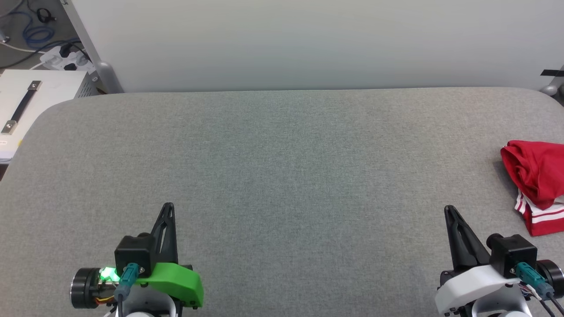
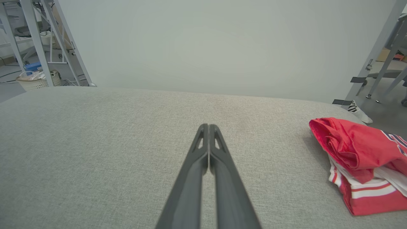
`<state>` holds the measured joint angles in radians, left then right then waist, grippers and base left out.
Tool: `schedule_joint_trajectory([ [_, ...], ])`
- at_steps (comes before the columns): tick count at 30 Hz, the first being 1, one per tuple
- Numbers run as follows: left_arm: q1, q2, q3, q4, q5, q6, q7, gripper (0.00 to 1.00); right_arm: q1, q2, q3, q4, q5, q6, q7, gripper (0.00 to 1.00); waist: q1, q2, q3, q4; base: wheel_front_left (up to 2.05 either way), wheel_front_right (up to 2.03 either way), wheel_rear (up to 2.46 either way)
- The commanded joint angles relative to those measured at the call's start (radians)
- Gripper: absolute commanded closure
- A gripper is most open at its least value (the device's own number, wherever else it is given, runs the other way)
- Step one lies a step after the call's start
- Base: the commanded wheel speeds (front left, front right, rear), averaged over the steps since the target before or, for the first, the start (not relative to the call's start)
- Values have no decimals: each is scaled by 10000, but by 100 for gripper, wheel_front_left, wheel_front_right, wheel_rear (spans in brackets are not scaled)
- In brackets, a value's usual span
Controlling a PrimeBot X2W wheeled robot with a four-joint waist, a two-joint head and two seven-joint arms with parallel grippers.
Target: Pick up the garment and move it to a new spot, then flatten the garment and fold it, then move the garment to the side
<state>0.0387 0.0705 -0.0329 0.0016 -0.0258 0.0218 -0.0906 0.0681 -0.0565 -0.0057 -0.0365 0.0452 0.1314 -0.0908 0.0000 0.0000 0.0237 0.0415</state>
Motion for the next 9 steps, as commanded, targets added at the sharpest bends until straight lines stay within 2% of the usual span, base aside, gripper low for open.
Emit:
schedule_joint_trajectory([
  [1, -204, -36, 36, -8, 92, -46, 51, 100, -203, 38, 12, 52, -81, -5, 65, 100, 0, 0, -10, -16, 0, 0, 0],
  [9, -238, -67, 91, -10, 123, -78, 211, 100, -293, 42, 20, 110, -151, -5, 223, 100, 0, 0, -53, -91, 0, 0, 0],
])
